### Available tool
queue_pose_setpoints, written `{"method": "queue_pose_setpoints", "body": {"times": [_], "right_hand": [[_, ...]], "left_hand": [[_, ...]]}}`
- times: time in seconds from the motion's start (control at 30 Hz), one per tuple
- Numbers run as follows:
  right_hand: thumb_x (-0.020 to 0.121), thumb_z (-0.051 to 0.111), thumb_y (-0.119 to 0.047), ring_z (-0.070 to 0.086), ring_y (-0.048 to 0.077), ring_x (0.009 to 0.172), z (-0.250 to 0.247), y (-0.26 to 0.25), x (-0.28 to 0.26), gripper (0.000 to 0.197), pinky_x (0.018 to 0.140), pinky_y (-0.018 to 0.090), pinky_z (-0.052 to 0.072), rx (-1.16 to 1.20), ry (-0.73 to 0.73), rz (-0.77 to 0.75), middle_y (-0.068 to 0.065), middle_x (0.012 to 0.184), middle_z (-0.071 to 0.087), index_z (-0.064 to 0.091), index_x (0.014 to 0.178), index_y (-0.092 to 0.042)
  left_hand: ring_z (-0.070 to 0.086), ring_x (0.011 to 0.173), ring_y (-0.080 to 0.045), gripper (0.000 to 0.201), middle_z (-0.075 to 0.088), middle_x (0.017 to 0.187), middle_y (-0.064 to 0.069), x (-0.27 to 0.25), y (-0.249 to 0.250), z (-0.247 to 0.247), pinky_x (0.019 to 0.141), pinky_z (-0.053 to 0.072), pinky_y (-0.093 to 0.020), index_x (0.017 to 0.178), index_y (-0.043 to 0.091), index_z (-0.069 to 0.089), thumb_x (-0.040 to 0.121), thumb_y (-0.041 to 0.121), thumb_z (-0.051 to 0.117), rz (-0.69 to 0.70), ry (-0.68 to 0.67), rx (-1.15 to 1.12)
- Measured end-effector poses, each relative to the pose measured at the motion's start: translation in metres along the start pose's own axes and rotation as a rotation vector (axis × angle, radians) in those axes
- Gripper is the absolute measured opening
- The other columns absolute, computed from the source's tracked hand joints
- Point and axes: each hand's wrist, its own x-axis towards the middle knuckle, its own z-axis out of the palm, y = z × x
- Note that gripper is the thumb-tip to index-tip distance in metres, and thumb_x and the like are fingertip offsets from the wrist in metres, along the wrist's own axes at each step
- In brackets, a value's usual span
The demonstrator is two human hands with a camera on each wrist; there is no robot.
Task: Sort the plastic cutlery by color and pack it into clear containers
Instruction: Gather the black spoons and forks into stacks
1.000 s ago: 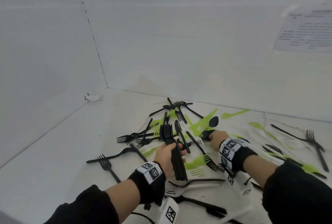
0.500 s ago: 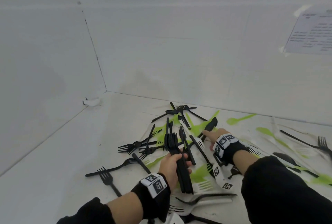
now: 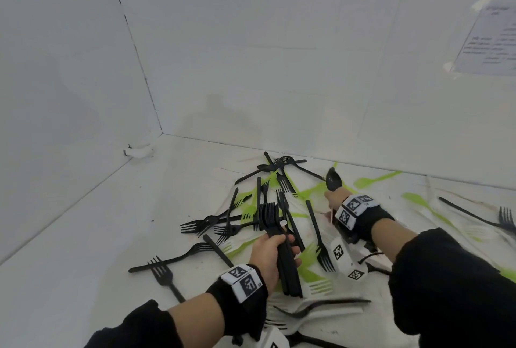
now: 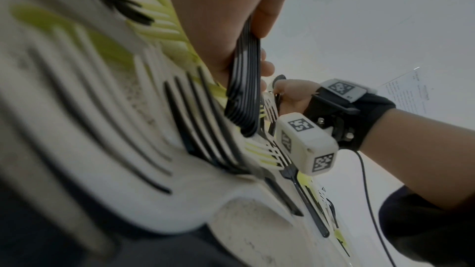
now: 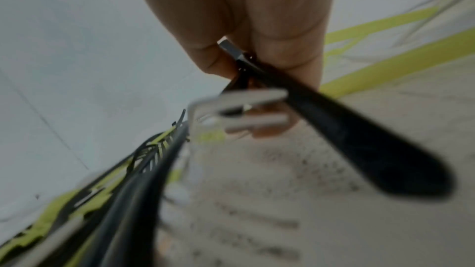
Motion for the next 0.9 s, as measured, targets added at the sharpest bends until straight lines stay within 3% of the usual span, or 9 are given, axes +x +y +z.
{"method": "queue_pose_setpoints", "body": {"times": [0.07, 0.13, 0.2, 0.3, 0.37, 0.43, 0.57, 0.77, 0.9], "right_hand": [[0.096, 0.040, -0.014, 0.041, 0.019, 0.057, -0.010, 0.001, -0.004, 0.018, 0.053, 0.027, 0.038, -0.053, -0.004, 0.009, 0.005, 0.065, 0.039, 0.049, 0.083, -0.005], [0.093, 0.043, -0.011, 0.035, 0.017, 0.051, -0.021, 0.001, -0.011, 0.024, 0.049, 0.025, 0.028, -0.198, -0.040, -0.021, 0.005, 0.063, 0.039, 0.043, 0.069, -0.007], [0.094, 0.040, -0.010, 0.037, 0.015, 0.050, -0.031, 0.005, -0.018, 0.022, 0.046, 0.021, 0.030, -0.275, -0.050, -0.081, 0.002, 0.064, 0.044, 0.045, 0.072, -0.007], [0.097, 0.036, -0.010, 0.040, 0.013, 0.052, -0.040, 0.014, -0.033, 0.008, 0.036, 0.013, 0.033, -0.154, 0.004, -0.198, 0.001, 0.075, 0.051, 0.042, 0.094, -0.006], [0.098, 0.037, -0.011, 0.040, 0.011, 0.055, -0.040, 0.019, -0.043, 0.007, 0.042, 0.014, 0.034, -0.028, 0.073, -0.263, 0.003, 0.081, 0.055, 0.042, 0.097, -0.006], [0.097, 0.039, -0.010, 0.039, 0.008, 0.056, -0.036, 0.020, -0.056, 0.011, 0.051, 0.019, 0.029, 0.054, 0.135, -0.319, -0.001, 0.071, 0.053, 0.048, 0.090, -0.008], [0.094, 0.043, -0.006, 0.039, 0.005, 0.058, -0.016, 0.019, -0.094, 0.026, 0.056, 0.018, 0.028, 0.186, 0.047, -0.429, -0.007, 0.067, 0.049, 0.047, 0.071, -0.018], [0.096, 0.041, -0.009, 0.043, 0.008, 0.057, 0.021, 0.042, -0.110, 0.022, 0.055, 0.020, 0.031, 0.276, -0.062, -0.414, -0.001, 0.075, 0.054, 0.045, 0.078, -0.021], [0.096, 0.041, -0.011, 0.053, 0.017, 0.074, 0.007, 0.055, -0.101, 0.012, 0.068, 0.025, 0.035, 0.150, 0.058, -0.371, -0.004, 0.078, 0.059, 0.051, 0.089, -0.014]], "left_hand": [[0.053, 0.053, -0.021, 0.017, 0.057, 0.072, -0.011, -0.001, -0.002, 0.001, 0.050, 0.048, -0.029, 0.089, 0.006, 0.053, 0.097, 0.003, 0.039, 0.002, 0.000, 0.010], [0.052, 0.053, -0.021, 0.016, 0.056, 0.071, -0.010, -0.003, -0.005, 0.003, 0.051, 0.047, -0.029, 0.089, 0.005, 0.052, 0.097, 0.003, 0.038, 0.001, -0.012, 0.012], [0.051, 0.054, -0.021, 0.015, 0.055, 0.070, -0.010, -0.005, -0.007, 0.003, 0.051, 0.046, -0.029, 0.090, 0.006, 0.051, 0.097, 0.003, 0.038, 0.003, -0.027, 0.010], [0.053, 0.056, -0.021, 0.014, 0.055, 0.071, -0.009, -0.008, -0.009, 0.004, 0.052, 0.047, -0.029, 0.089, 0.007, 0.051, 0.097, 0.004, 0.041, 0.029, -0.024, 0.017], [0.055, 0.054, -0.019, 0.015, 0.056, 0.071, -0.009, -0.010, -0.009, 0.007, 0.052, 0.048, -0.030, 0.086, 0.007, 0.052, 0.097, 0.005, 0.043, 0.055, -0.015, 0.005], [0.056, 0.054, -0.019, 0.017, 0.055, 0.070, -0.009, -0.009, -0.008, 0.011, 0.052, 0.049, -0.030, 0.083, 0.006, 0.053, 0.098, 0.005, 0.044, 0.076, -0.010, -0.027], [0.054, 0.063, -0.023, 0.009, 0.054, 0.075, -0.009, -0.009, -0.007, 0.024, 0.051, 0.050, -0.032, 0.093, 0.005, 0.050, 0.098, 0.005, 0.043, 0.120, -0.018, -0.087], [0.059, 0.067, -0.017, 0.015, 0.054, 0.078, -0.008, -0.021, -0.016, 0.045, 0.053, 0.053, -0.031, 0.087, 0.007, 0.050, 0.098, 0.005, 0.041, 0.154, -0.039, -0.078], [0.053, 0.063, -0.018, 0.014, 0.052, 0.076, -0.007, -0.026, -0.026, 0.050, 0.045, 0.051, -0.025, 0.088, 0.008, 0.051, 0.098, 0.003, 0.042, 0.180, 0.013, -0.057]]}}
